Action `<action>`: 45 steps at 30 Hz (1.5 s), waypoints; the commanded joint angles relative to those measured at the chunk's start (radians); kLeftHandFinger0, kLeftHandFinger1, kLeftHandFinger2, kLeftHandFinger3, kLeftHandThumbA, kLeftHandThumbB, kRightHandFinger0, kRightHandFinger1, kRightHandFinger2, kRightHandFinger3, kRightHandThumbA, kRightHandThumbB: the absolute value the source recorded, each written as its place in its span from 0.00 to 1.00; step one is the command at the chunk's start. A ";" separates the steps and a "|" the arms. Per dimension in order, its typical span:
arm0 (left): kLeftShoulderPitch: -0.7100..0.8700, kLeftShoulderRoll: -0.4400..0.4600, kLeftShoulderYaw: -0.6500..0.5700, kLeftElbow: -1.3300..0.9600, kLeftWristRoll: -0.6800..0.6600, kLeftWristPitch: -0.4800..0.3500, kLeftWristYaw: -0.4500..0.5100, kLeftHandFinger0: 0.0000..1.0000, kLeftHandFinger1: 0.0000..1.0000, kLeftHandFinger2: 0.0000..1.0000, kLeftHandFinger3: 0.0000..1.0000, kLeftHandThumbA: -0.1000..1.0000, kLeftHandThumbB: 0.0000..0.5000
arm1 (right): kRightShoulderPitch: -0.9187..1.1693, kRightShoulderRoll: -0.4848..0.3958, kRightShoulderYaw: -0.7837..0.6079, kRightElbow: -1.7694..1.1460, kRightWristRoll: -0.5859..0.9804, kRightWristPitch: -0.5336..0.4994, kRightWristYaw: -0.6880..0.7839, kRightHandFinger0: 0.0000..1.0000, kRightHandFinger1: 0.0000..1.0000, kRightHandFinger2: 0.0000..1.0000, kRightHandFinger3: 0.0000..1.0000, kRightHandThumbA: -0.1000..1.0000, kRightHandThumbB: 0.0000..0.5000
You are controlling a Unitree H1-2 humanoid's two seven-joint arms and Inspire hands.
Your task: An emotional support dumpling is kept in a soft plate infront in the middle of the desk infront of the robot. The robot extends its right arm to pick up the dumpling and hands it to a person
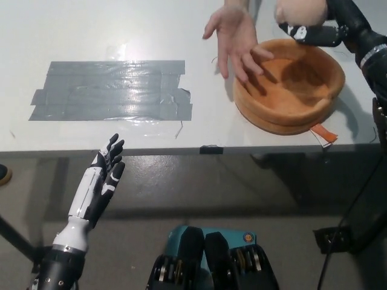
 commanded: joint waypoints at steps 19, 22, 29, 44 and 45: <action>0.003 0.014 -0.006 -0.039 0.001 -0.003 -0.014 1.00 1.00 1.00 1.00 0.89 0.65 | -0.366 0.137 0.270 0.484 -0.144 -0.047 -0.096 0.10 0.63 0.98 1.00 0.00 0.35; 0.006 0.016 -0.007 -0.042 0.005 -0.002 -0.015 1.00 1.00 1.00 1.00 0.89 0.64 | -0.384 0.149 0.281 0.573 -0.142 -0.066 -0.129 0.07 0.60 0.92 1.00 0.00 0.34; 0.000 0.016 -0.005 -0.040 -0.001 -0.004 -0.021 1.00 1.00 1.00 1.00 0.88 0.64 | -0.408 0.156 0.306 0.661 -0.155 -0.055 -0.113 0.56 0.93 1.00 1.00 0.11 0.56; -0.002 0.017 -0.006 -0.042 0.003 0.000 -0.025 1.00 1.00 1.00 1.00 0.87 0.63 | -0.367 0.118 0.300 0.597 -0.121 -0.056 -0.003 1.00 1.00 1.00 1.00 0.87 1.00; -0.002 0.019 -0.006 -0.041 0.003 0.002 -0.026 1.00 1.00 1.00 1.00 0.87 0.64 | -0.364 0.118 0.298 0.588 -0.124 -0.059 -0.016 1.00 1.00 1.00 1.00 0.88 1.00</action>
